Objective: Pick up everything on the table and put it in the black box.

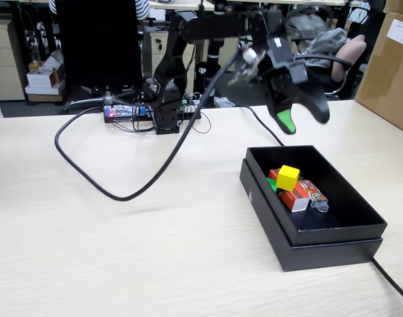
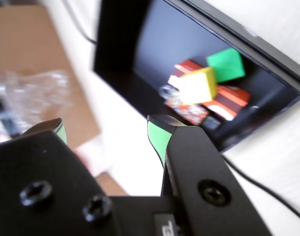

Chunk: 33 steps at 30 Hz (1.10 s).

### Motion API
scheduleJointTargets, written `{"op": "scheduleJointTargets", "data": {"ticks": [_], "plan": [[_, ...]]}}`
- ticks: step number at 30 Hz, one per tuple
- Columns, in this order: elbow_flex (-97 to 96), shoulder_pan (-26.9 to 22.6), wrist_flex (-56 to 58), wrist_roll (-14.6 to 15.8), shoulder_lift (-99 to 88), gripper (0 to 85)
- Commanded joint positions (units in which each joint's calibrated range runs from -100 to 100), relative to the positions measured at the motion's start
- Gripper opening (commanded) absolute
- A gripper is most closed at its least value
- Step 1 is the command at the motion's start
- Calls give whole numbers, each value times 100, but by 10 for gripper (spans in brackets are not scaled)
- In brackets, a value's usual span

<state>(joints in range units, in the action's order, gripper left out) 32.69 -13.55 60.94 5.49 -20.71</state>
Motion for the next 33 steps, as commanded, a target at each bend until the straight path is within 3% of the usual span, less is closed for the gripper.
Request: {"op": "scheduleJointTargets", "data": {"ticks": [1, 6, 15, 26, 33], "plan": [[511, 190, 44, -63, -746, 350], [457, 654, 70, -186, -1010, 351], [-649, 1299, 1, -415, -1354, 441], [-3968, 1206, -681, -464, -3431, 461], [-5944, 1123, -1709, -508, -4785, 461]]}}
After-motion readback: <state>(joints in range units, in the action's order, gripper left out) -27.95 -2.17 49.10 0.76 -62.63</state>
